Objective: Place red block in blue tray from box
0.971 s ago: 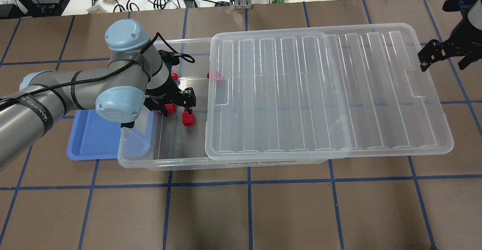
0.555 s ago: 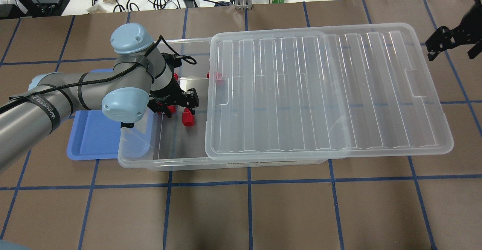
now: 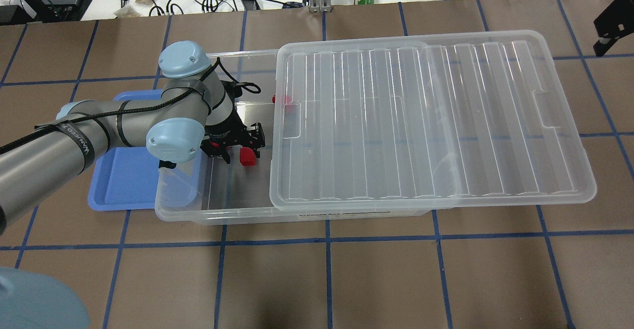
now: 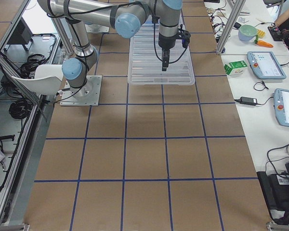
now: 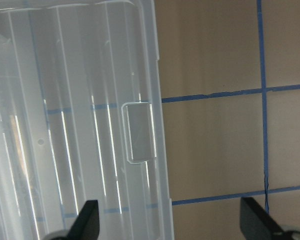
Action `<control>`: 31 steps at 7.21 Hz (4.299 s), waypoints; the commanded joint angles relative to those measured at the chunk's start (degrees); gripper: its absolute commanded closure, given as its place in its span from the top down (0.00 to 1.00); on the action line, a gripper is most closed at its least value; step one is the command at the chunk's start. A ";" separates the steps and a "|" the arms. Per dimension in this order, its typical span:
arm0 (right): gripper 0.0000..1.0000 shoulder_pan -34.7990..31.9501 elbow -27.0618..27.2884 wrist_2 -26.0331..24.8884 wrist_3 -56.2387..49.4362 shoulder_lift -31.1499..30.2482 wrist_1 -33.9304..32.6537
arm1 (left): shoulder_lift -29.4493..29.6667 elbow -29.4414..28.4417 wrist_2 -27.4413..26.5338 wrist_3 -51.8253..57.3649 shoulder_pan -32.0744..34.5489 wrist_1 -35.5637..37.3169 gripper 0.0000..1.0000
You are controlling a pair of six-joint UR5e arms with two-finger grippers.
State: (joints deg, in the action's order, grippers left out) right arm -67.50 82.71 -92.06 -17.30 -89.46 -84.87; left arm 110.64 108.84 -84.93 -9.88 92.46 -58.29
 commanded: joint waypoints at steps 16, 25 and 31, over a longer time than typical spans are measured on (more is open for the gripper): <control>1.00 -22.94 0.17 0.56 24.33 2.09 -5.22 | -6.75 -24.99 -0.94 6.86 -10.43 -33.29 0.00; 1.00 -22.59 0.08 0.65 23.02 2.27 -5.39 | 2.29 -11.74 -4.63 31.77 -24.25 -13.01 0.00; 1.00 -1.45 0.34 2.32 -4.53 2.62 -3.98 | 6.51 -11.19 -5.24 31.60 -24.25 -12.73 0.20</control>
State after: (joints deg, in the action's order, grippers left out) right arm -73.99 82.72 -89.79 -14.86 -86.91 -88.87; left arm 116.80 97.67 -89.81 21.94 68.20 -71.00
